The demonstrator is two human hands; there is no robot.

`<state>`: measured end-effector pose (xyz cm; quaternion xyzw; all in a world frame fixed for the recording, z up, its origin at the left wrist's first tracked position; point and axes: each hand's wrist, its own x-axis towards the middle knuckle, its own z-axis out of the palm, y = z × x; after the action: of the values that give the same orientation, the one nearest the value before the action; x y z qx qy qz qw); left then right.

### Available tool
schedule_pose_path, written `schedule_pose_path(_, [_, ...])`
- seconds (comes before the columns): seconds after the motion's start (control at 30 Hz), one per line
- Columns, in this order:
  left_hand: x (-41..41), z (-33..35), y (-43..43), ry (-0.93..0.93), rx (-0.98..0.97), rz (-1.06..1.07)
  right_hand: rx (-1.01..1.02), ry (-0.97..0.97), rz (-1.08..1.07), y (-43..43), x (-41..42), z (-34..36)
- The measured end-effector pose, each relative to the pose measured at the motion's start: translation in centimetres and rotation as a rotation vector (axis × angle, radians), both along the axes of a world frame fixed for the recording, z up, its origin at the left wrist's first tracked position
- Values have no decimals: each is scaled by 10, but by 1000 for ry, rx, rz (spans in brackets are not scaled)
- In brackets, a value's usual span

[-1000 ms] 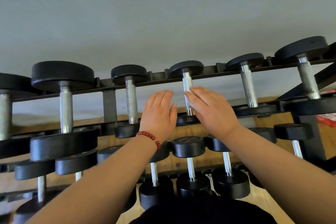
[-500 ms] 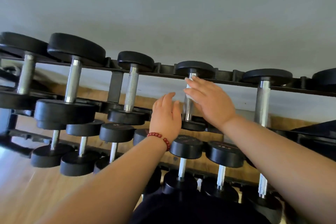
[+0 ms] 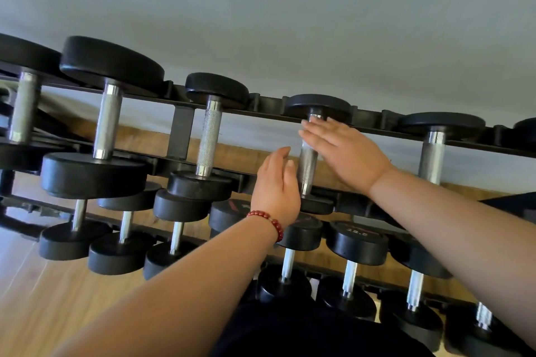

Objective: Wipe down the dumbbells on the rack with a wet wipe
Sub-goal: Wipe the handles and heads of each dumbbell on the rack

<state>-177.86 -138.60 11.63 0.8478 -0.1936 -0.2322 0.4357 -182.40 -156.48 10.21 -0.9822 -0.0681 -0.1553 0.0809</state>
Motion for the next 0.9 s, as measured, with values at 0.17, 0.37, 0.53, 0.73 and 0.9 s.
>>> schedule_pose_path(0.17, [4,-2,0,28,-37,-19,3,60,151,15,-16,-3])
schedule_pose_path(0.37, [6,-2,6,132,-97,18,-2,45,-44,5,7,5])
schedule_pose_path(0.53, [14,-5,19,128,-140,-67,43,103,87,23,-19,-3])
schedule_pose_path(0.73, [12,-15,40,183,-183,-217,8,40,-150,15,1,9])
schedule_pose_path(0.9, [28,-18,47,256,-153,-315,0,132,-50,30,-18,-2])
